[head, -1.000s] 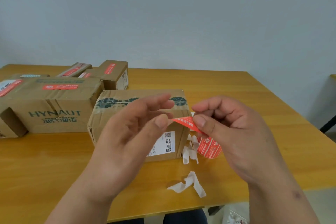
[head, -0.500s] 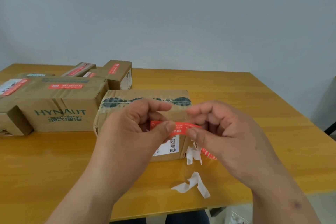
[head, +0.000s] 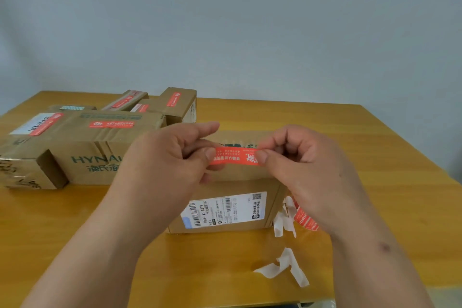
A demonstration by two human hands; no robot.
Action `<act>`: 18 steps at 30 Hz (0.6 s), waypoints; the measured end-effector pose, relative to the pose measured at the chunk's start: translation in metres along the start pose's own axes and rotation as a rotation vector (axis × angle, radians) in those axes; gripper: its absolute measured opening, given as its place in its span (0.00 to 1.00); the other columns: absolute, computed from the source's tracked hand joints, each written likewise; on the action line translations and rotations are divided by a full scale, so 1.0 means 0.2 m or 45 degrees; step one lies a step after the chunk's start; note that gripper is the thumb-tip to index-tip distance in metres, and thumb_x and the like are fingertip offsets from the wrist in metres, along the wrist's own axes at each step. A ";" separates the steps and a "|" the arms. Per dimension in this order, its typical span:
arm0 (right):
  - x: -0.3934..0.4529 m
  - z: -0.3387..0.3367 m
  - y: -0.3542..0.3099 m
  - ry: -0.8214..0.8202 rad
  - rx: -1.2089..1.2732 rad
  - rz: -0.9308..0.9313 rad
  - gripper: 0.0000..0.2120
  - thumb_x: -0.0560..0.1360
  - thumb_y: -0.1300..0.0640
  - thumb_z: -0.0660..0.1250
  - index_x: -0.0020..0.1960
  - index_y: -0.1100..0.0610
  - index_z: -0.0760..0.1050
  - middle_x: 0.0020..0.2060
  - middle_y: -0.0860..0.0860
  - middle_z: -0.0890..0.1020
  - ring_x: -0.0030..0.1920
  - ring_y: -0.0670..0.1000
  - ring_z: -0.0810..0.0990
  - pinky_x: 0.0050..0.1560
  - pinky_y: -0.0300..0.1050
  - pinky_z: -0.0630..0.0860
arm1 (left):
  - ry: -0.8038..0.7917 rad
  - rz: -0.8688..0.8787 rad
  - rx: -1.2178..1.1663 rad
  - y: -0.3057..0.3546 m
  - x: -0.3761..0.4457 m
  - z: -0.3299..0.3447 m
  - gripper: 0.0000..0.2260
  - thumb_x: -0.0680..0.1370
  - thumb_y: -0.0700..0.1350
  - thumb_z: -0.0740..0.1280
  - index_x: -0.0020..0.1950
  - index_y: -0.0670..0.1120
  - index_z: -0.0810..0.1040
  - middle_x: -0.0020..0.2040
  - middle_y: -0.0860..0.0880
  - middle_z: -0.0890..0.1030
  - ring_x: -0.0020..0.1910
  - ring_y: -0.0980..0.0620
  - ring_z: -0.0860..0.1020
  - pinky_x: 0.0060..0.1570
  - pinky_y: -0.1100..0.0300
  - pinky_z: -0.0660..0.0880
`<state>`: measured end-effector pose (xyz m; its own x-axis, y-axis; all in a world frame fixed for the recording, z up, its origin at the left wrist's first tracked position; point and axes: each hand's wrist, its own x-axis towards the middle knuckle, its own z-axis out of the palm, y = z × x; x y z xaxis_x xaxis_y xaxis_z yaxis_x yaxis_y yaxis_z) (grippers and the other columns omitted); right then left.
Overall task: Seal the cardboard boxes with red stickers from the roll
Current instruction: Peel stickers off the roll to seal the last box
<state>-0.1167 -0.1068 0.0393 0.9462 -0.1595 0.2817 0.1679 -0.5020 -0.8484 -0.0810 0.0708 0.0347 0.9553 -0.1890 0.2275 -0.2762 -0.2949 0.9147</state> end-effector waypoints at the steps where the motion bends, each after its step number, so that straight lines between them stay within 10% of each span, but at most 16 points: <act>1: 0.02 0.02 -0.02 0.004 -0.037 -0.019 0.05 0.73 0.56 0.70 0.39 0.49 0.79 0.32 0.44 0.79 0.31 0.41 0.74 0.31 0.30 0.70 | 0.009 -0.006 0.045 0.01 0.03 -0.02 0.17 0.78 0.39 0.67 0.61 0.58 0.78 0.41 0.63 0.84 0.38 0.62 0.83 0.41 0.66 0.81; 13: 0.15 0.14 -0.07 0.029 -0.302 -0.004 0.07 0.77 0.56 0.64 0.42 0.47 0.74 0.33 0.42 0.77 0.37 0.34 0.74 0.33 0.27 0.70 | 0.012 -0.050 0.384 0.02 0.22 -0.10 0.07 0.76 0.40 0.70 0.47 0.53 0.78 0.39 0.54 0.81 0.35 0.56 0.83 0.41 0.55 0.81; 18: 0.19 0.14 -0.04 0.016 -0.457 0.039 0.07 0.78 0.55 0.61 0.43 0.47 0.73 0.34 0.42 0.76 0.31 0.38 0.73 0.31 0.29 0.68 | -0.061 -0.079 0.567 0.02 0.24 -0.10 0.07 0.78 0.44 0.68 0.51 0.56 0.80 0.42 0.57 0.82 0.41 0.59 0.79 0.40 0.68 0.73</act>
<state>-0.0752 -0.0845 0.0443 0.9455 -0.1885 0.2656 0.0292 -0.7632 -0.6455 -0.0336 0.0794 0.0563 0.9684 -0.1984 0.1514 -0.2472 -0.6792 0.6911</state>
